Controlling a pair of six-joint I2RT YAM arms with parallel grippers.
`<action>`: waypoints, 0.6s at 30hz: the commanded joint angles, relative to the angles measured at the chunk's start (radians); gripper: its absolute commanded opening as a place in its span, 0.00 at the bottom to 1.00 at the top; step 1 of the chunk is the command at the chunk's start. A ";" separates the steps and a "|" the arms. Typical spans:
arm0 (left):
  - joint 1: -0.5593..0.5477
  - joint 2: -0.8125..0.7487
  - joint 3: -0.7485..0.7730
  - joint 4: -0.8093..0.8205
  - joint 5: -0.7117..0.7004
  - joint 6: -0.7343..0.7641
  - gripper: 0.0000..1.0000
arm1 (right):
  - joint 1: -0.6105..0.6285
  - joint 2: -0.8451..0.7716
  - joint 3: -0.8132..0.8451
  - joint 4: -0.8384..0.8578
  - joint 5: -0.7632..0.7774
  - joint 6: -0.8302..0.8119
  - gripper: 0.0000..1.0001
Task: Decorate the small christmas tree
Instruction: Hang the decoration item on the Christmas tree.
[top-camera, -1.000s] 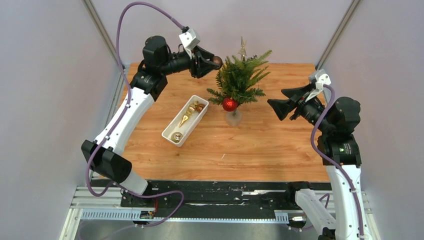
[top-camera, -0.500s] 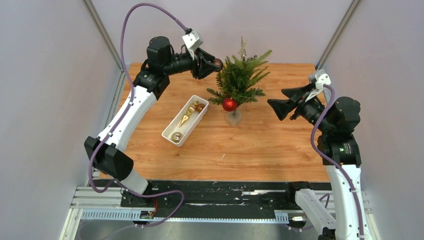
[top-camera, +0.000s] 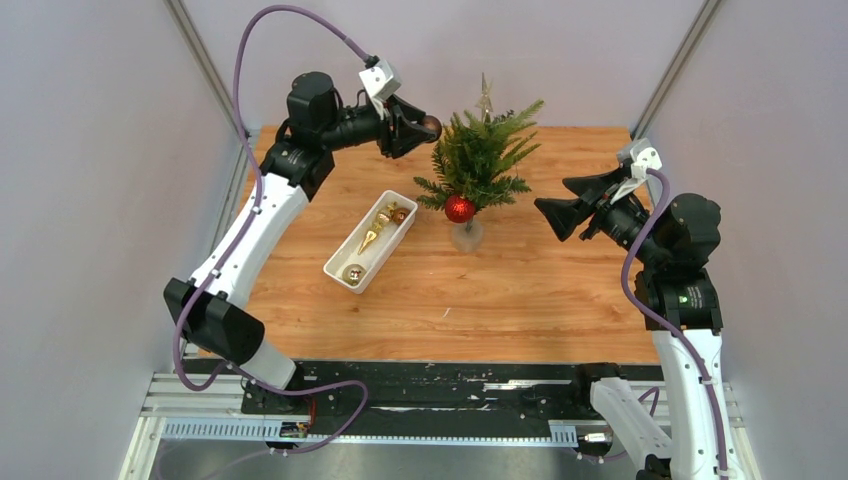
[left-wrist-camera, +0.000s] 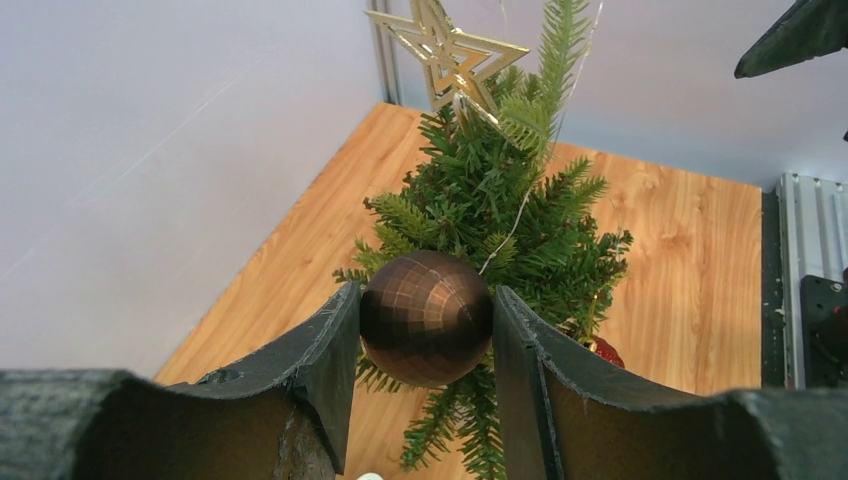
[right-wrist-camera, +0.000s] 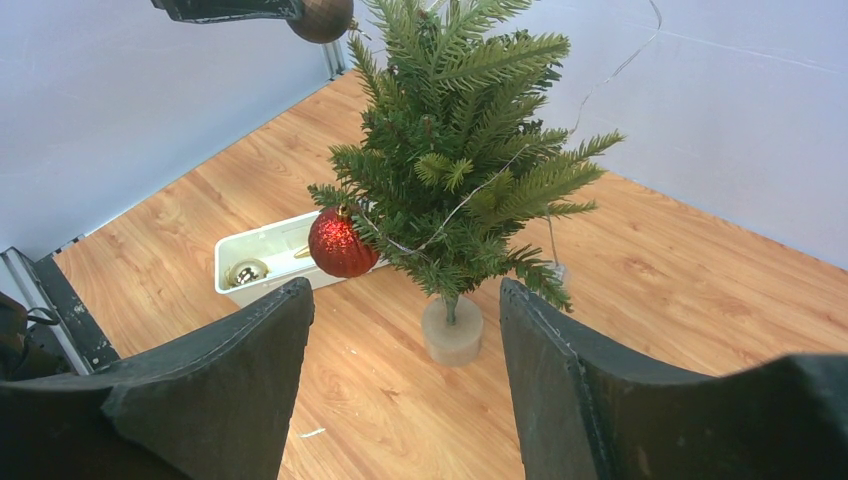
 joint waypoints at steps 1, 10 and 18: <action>0.008 -0.055 0.020 0.001 0.019 0.013 0.00 | -0.002 0.003 -0.003 0.011 -0.016 -0.004 0.68; 0.007 -0.065 -0.013 -0.009 0.005 0.026 0.00 | -0.003 -0.010 -0.009 0.011 -0.014 -0.003 0.68; 0.008 -0.069 -0.018 -0.011 0.016 0.014 0.00 | -0.003 -0.006 -0.003 0.012 -0.016 -0.006 0.69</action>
